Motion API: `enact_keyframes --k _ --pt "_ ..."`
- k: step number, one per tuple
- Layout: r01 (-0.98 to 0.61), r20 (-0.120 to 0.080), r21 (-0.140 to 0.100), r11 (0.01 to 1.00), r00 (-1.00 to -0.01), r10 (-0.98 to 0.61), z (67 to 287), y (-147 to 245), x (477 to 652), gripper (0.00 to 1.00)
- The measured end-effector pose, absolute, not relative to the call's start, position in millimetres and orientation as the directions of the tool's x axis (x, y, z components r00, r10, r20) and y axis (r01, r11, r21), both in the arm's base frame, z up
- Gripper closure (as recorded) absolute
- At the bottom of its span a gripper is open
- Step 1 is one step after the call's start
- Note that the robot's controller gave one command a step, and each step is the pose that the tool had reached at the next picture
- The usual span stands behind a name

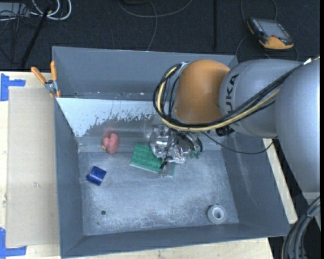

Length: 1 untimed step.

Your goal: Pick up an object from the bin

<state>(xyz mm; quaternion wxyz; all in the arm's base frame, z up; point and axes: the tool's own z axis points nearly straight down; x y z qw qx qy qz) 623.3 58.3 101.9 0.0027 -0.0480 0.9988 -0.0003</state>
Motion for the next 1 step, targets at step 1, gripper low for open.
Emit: enact_keyframes --k 1 --pt "0.256 -0.001 0.001 0.967 -0.967 0.256 114.2 53.9 615.8 0.00"
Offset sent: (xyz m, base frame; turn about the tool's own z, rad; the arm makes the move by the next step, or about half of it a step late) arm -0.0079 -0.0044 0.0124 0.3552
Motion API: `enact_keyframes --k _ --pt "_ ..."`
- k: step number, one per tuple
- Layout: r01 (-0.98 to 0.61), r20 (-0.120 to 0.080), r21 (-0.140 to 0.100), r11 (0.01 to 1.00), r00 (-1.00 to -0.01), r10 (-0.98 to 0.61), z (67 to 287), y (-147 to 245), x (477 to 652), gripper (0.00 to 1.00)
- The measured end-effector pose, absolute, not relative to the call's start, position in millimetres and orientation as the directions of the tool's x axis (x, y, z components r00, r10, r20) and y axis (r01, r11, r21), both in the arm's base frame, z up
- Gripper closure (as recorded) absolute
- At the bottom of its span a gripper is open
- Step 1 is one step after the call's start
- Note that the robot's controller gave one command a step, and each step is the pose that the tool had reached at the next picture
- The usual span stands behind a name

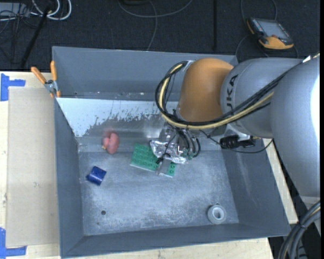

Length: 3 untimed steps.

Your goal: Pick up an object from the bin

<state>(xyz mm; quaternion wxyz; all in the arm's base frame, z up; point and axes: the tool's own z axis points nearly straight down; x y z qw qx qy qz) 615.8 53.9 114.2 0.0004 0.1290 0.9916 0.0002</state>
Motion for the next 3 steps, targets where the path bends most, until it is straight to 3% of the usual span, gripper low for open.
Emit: enact_keyframes --k 1,2,3 --pt "0.425 -0.002 0.001 0.905 -0.905 0.425 69.9 46.2 615.0 0.00" --pt "0.424 -0.003 0.002 0.906 -0.906 0.424 70.3 46.3 615.6 0.00" --pt "0.423 0.003 0.001 0.906 -0.906 0.423 72.1 47.3 615.3 1.00"
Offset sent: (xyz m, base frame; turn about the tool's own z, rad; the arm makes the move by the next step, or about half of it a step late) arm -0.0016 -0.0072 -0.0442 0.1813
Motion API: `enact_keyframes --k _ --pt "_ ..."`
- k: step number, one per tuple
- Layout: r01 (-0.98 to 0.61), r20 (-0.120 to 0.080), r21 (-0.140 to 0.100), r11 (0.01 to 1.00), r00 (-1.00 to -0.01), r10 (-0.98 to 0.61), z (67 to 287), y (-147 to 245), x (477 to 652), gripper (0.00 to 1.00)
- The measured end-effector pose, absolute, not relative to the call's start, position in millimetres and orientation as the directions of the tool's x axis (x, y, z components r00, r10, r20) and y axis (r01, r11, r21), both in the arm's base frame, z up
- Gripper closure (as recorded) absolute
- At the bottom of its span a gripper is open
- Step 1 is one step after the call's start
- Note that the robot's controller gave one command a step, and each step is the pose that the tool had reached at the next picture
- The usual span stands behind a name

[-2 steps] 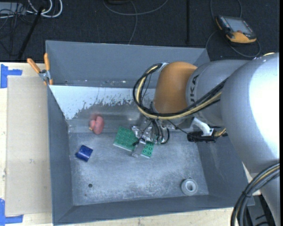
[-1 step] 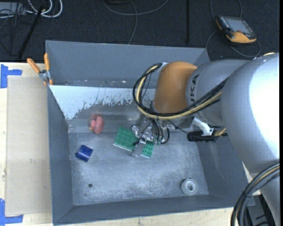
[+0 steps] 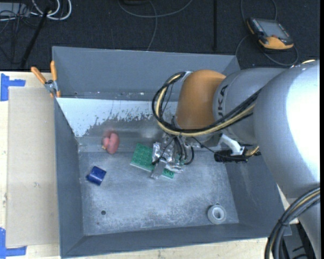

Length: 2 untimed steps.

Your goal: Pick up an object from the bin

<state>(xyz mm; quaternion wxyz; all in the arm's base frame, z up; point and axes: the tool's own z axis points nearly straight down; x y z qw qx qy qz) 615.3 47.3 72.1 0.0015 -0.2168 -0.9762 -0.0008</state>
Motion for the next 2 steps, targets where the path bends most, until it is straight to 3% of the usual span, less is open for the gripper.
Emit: enact_keyframes --k 1,2 --pt "0.421 -0.007 0.004 0.907 -0.907 0.421 156.2 46.7 617.5 1.00" --pt "0.418 -0.004 0.003 0.909 -0.909 0.418 190.1 46.1 618.8 1.00"
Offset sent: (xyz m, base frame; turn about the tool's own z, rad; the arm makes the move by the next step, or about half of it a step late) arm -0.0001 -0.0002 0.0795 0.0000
